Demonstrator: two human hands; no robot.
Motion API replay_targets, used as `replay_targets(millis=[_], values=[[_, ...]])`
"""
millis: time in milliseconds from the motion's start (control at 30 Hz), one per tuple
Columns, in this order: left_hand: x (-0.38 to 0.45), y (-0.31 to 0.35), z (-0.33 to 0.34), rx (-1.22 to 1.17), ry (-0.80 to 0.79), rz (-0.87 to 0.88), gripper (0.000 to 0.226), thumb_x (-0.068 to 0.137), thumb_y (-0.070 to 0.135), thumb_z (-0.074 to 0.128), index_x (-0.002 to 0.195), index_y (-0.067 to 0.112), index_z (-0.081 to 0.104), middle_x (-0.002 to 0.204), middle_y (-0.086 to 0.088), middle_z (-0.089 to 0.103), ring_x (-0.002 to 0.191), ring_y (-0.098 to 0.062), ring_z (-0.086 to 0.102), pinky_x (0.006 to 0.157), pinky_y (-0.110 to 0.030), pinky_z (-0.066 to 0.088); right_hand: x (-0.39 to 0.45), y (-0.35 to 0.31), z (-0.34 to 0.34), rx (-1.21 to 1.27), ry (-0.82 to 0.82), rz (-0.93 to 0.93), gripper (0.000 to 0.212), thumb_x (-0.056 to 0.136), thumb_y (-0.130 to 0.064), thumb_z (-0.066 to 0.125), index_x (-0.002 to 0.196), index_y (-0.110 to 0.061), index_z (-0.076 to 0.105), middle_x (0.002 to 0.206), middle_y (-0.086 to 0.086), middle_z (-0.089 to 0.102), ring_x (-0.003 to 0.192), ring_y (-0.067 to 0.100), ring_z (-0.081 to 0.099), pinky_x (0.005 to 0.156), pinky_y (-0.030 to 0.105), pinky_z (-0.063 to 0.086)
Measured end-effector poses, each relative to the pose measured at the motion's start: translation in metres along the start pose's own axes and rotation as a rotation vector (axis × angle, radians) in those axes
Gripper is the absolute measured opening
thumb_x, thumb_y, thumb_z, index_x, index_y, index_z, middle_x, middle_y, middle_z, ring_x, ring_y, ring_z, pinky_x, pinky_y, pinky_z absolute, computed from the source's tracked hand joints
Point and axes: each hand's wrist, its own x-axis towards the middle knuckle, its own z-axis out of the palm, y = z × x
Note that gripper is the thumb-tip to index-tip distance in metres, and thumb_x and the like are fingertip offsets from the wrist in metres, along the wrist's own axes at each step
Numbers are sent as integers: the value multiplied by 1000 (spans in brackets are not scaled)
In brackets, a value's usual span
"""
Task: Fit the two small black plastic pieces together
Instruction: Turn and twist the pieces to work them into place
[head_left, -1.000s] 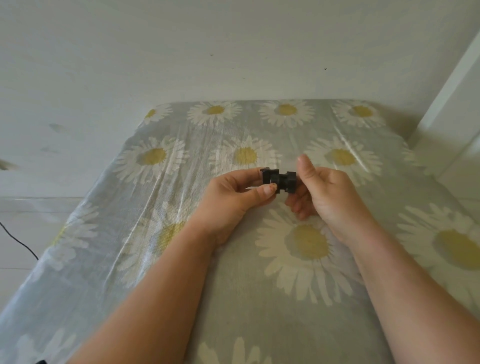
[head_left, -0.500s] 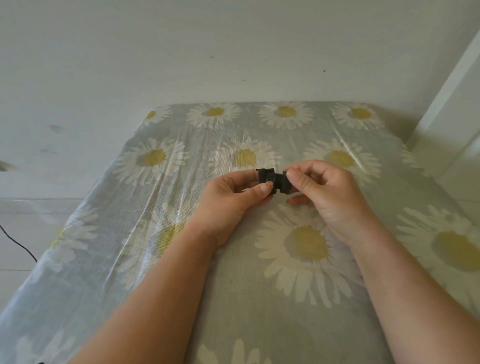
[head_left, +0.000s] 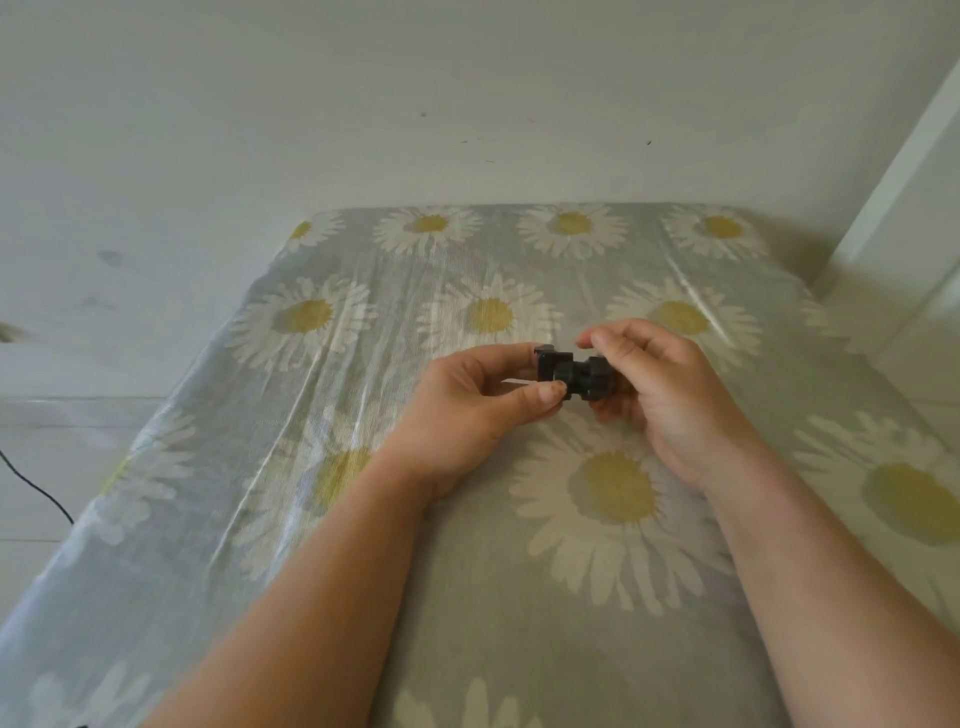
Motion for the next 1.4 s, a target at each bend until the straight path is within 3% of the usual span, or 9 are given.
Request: replay_targets(millis=[100, 200, 367, 500, 633, 733, 967, 1267, 1400], values=[[1, -1, 1, -55, 9, -8, 22, 72, 14, 73, 93, 20, 74, 88, -3, 76, 86, -16, 70, 79, -23, 54, -1, -2, 0, 43, -20, 4, 25, 83, -47, 61, 80, -23, 69, 63, -9, 68, 58, 9, 64, 50, 23, 51], [4, -2, 0, -164, 73, -39, 34, 64, 20, 73, 97, 12, 72, 93, -9, 75, 90, -20, 70, 83, -27, 54, -1, -5, 1, 112, -95, -18, 31, 72, -57, 68, 84, -28, 70, 78, -3, 73, 73, 15, 70, 60, 25, 54], [6, -2, -2, -273, 121, -77, 38, 62, 18, 71, 99, 5, 70, 94, -11, 75, 92, -21, 70, 79, -24, 54, -2, -4, 2, 38, -91, -108, 16, 75, -20, 72, 89, -28, 70, 86, -2, 75, 79, 19, 72, 71, 24, 54], [6, -2, -2, -256, 115, -73, 42, 63, 17, 71, 103, 4, 69, 97, -13, 73, 94, -22, 69, 83, -26, 54, -3, -4, 2, 22, -63, -122, 15, 78, -14, 72, 86, -28, 72, 81, -4, 76, 72, 15, 72, 67, 21, 54], [6, -2, -3, -221, 104, -58, 43, 63, 16, 70, 104, 3, 68, 97, -11, 73, 93, -20, 69, 83, -26, 54, -3, -4, 3, -1, -50, -96, 9, 74, -28, 74, 83, -32, 74, 79, -4, 76, 68, 13, 72, 64, 20, 54], [5, -2, -3, -197, 107, -57, 44, 62, 18, 72, 104, 6, 68, 98, -12, 74, 92, -20, 69, 83, -26, 53, -3, -4, 3, -12, -40, -80, 16, 66, -41, 73, 81, -34, 74, 77, -5, 76, 66, 13, 72, 63, 20, 54], [4, -3, -1, -94, 118, -44, 47, 63, 22, 73, 108, 8, 68, 104, -15, 72, 98, -24, 68, 90, -33, 52, -5, -5, 3, -14, -27, -38, 29, 65, -51, 74, 77, -25, 74, 71, 4, 75, 60, 20, 71, 55, 23, 54], [3, -2, -1, -59, 101, -11, 28, 73, 10, 71, 101, 15, 71, 96, -3, 75, 91, -15, 70, 81, -23, 53, -6, -9, 2, -31, -55, 52, 50, 70, -56, 65, 76, -6, 66, 55, 7, 68, 46, 20, 63, 41, 25, 48], [4, -2, -1, -96, 110, -37, 32, 74, 10, 70, 106, 9, 69, 101, -12, 73, 94, -20, 70, 84, -28, 54, -8, -10, 6, -165, 0, -32, 48, 75, -63, 57, 81, -15, 65, 69, -2, 72, 61, 16, 69, 50, 26, 54]])
